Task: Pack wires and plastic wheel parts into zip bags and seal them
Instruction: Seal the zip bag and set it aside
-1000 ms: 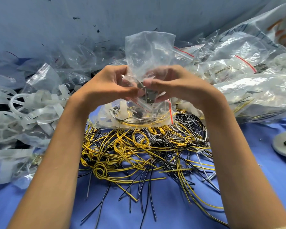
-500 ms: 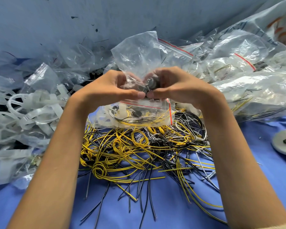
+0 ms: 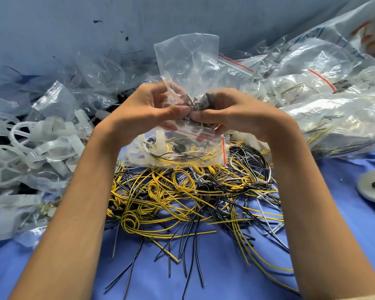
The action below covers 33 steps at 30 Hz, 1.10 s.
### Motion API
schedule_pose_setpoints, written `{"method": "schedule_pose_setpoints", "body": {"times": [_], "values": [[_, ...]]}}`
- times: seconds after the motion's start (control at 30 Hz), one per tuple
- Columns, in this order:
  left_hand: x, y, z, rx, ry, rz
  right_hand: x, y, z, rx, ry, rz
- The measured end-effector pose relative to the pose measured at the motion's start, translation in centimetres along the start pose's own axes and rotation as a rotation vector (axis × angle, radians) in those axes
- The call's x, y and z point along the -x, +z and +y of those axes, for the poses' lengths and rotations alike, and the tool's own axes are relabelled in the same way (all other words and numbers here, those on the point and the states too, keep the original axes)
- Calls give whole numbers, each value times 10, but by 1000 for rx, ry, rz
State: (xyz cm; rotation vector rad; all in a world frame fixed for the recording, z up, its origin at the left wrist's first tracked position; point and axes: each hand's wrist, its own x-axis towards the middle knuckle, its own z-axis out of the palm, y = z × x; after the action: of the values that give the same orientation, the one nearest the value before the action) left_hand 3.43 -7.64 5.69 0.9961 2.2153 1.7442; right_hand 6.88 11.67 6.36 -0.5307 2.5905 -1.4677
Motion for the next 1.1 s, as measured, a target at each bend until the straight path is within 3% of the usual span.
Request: {"method": "schedule_pose_setpoints", "body": {"times": [0.17, 0.37, 0.53, 0.7, 0.9, 1.1], "values": [[-1, -5, -5, -46, -67, -36, -1, 0, 3, -18, -9, 54], [-2, -15, -1, 63, -36, 169, -3, -9, 2, 169, -35, 192], [6, -19, 1, 50, -11, 183, -1, -10, 0, 91, -129, 268], [15, -31, 1, -113, -83, 65, 2, -9, -5, 97, -184, 286], [12, -33, 8, -177, -58, 90, 2, -9, -6, 132, -194, 268], [6, -5, 19, -361, -117, -138, 0, -6, -8, 189, -182, 187]]}}
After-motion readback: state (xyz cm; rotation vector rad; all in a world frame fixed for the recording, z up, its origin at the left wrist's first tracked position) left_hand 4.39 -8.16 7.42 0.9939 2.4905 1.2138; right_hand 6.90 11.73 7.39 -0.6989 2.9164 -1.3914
